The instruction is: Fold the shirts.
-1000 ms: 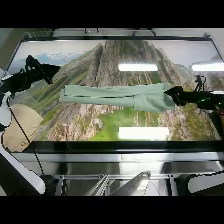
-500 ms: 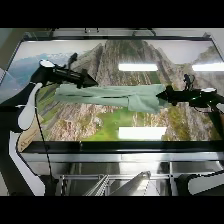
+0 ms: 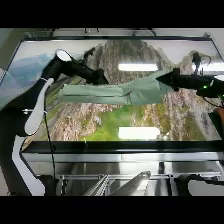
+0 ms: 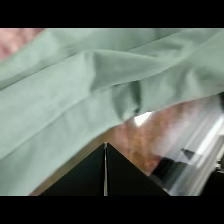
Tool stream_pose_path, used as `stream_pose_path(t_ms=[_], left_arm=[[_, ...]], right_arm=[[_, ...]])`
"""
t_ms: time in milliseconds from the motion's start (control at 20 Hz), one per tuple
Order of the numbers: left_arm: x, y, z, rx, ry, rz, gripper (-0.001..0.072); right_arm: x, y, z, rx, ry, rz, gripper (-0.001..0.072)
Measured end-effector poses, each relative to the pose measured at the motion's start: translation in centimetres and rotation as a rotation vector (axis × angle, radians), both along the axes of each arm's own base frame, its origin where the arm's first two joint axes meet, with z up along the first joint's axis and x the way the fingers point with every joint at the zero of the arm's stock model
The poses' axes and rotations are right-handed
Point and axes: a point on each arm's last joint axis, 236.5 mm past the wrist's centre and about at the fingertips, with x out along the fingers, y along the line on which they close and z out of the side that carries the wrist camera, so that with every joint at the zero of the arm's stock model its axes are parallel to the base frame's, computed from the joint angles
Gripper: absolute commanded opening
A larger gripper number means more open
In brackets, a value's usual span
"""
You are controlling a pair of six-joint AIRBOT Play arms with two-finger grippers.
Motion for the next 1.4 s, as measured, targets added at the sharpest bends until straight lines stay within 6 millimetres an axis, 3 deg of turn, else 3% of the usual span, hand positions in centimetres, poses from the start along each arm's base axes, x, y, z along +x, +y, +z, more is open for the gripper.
stream_pose_path(t_ms=[100,200,250,350,450,550,600,650,700,750,800,850,950,1050,1250,1400], left_arm=[[0.0,1.3,7.9,-0.168,-0.071,-0.003,0.0016],[-0.9,3.8,15.2,-0.314,-0.154,0.002,0.0016],[-1.7,5.4,18.2,-0.361,-0.195,0.005,0.0016],[-3.2,8.5,21.9,-0.405,-0.264,0.026,0.0017],[-5.0,10.7,23.7,-0.426,-0.301,0.04,0.0016],[-6.3,12.3,24.1,-0.438,-0.312,0.062,0.0017],[-6.8,12.8,23.9,-0.441,-0.307,0.071,0.0017],[-7.4,13.1,23.5,-0.449,-0.298,0.081,0.0017],[-8.0,13.2,22.8,-0.456,-0.282,0.084,0.0017],[-8.4,13.3,22.1,-0.46,-0.263,0.091,0.0017],[-8.7,13.4,21.3,-0.47,-0.243,0.104,0.0017],[-8.8,13.5,20.7,-0.479,-0.225,0.118,0.0017],[-8.7,13.6,19.7,-0.505,-0.2,0.149,0.0017],[-8.5,13.6,19.3,-0.544,-0.182,0.163,0.0017],[-8.5,13.6,19.5,-0.609,-0.176,0.162,0.0016],[-8.8,13.6,19.7,-0.631,-0.175,0.147,0.0016]], right_arm=[[0.3,4.3,3.8,0.038,-0.082,0.043,0.0014],[0.6,9.6,6.3,0.047,-0.152,0.071,0.0014],[0.8,12.7,7.1,0.05,-0.18,0.08,0.0015],[0.9,19.0,7.4,0.048,-0.212,0.108,0.0015],[0.8,25.4,6.4,0.044,-0.229,0.136,0.0015],[0.4,32.0,4.2,0.041,-0.234,0.178,0.0015],[0.2,34.8,2.9,0.041,-0.237,0.196,0.0068],[0.1,37.3,1.7,0.043,-0.242,0.214,0.0401],[-0.1,39.8,0.3,0.05,-0.246,0.239,0.0615],[-0.5,41.7,-0.9,0.06,-0.246,0.263,0.0609],[-1.1,43.1,-1.9,0.076,-0.236,0.291,0.0501],[-1.8,44.0,-2.7,0.09,-0.227,0.32,0.0373],[-2.9,44.4,-3.5,0.115,-0.209,0.386,0.0365],[-3.2,43.3,-3.3,0.148,-0.191,0.454,0.0364],[-1.6,37.8,-1.3,0.194,-0.146,0.525,0.0362],[0.4,32.1,-1.6,0.133,-0.086,0.538,0.0363]])
